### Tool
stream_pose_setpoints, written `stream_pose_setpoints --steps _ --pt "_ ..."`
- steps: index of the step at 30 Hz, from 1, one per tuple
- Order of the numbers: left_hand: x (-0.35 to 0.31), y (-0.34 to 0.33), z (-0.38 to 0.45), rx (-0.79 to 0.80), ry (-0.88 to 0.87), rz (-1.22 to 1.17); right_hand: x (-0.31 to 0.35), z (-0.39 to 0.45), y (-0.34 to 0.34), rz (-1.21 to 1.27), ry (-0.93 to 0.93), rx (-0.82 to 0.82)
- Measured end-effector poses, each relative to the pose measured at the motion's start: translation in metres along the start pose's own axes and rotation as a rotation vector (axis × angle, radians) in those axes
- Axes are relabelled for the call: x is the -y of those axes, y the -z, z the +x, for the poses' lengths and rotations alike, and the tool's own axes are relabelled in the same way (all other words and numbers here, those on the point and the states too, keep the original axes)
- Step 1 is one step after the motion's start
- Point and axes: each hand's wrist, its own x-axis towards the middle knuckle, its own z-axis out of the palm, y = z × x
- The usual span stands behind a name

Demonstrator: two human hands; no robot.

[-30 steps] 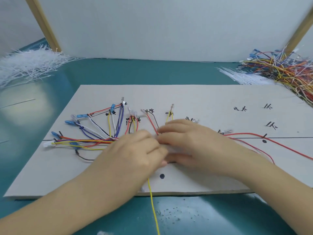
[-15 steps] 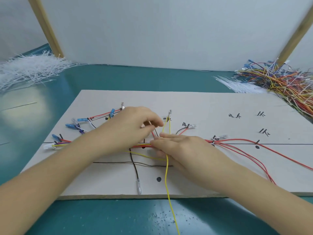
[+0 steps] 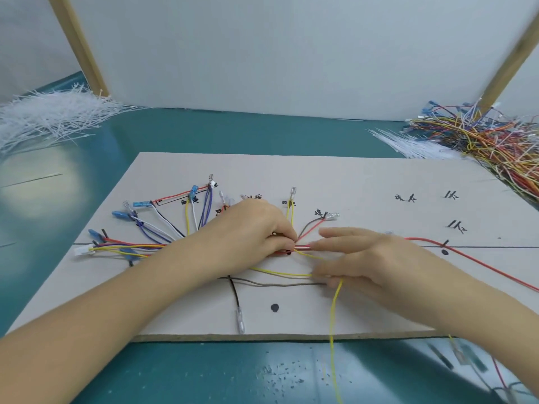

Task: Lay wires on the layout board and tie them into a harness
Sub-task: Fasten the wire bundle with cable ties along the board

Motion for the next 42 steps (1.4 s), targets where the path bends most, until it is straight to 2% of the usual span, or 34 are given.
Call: stream_pose_setpoints --steps 2,5,7,9,11,13,16,18,22,25,29,33,36,40,42 --pt "0.000 -0.001 0.002 -0.006 0.012 0.007 -0.012 -0.009 0.010 0.045 -0.059 -0.032" --pt "-0.003 -0.004 0.005 -0.007 0.016 0.074 -0.029 -0.021 0.027 0.176 -0.311 0.106" --pt "-0.005 -0.008 0.006 -0.017 0.000 0.131 -0.035 -0.023 0.035 0.389 -0.413 0.140" --pt "-0.005 -0.011 0.006 -0.025 0.004 0.156 -0.038 -0.020 0.040 0.696 -0.491 0.090" --pt "-0.006 -0.011 0.006 -0.028 0.023 0.134 -0.043 -0.016 0.043 0.842 -0.581 0.047" --pt "-0.007 -0.010 0.005 -0.035 0.039 0.093 -0.053 -0.014 0.045 0.774 -0.623 0.013" --pt "-0.009 -0.010 0.004 -0.039 0.064 0.045 -0.065 -0.015 0.049 0.462 -0.670 0.071" --pt "-0.009 -0.010 0.004 -0.029 0.066 0.051 -0.063 -0.014 0.043 0.246 -0.651 0.136" --pt "-0.008 -0.012 0.004 -0.037 0.053 0.085 -0.057 -0.007 0.028 0.000 -0.607 0.113" --pt "-0.009 -0.016 0.000 -0.070 0.036 0.134 -0.057 -0.004 0.031 -0.067 -0.620 0.128" --pt "-0.012 -0.016 -0.002 -0.103 -0.020 0.173 -0.061 -0.004 0.037 -0.033 -0.603 0.187" --pt "-0.018 -0.017 0.009 -0.051 -0.037 0.329 -0.066 -0.001 0.029 -0.068 -0.658 0.326" --pt "-0.028 -0.024 0.026 0.021 -0.053 0.375 -0.079 0.003 0.035 -0.122 -0.700 0.349" --pt "-0.044 -0.032 0.053 0.079 -0.009 0.217 -0.099 0.007 0.052 -0.201 -0.731 0.294" --pt "-0.049 -0.032 0.063 0.077 0.045 0.094 -0.104 0.011 0.054 -0.201 -0.662 0.240"
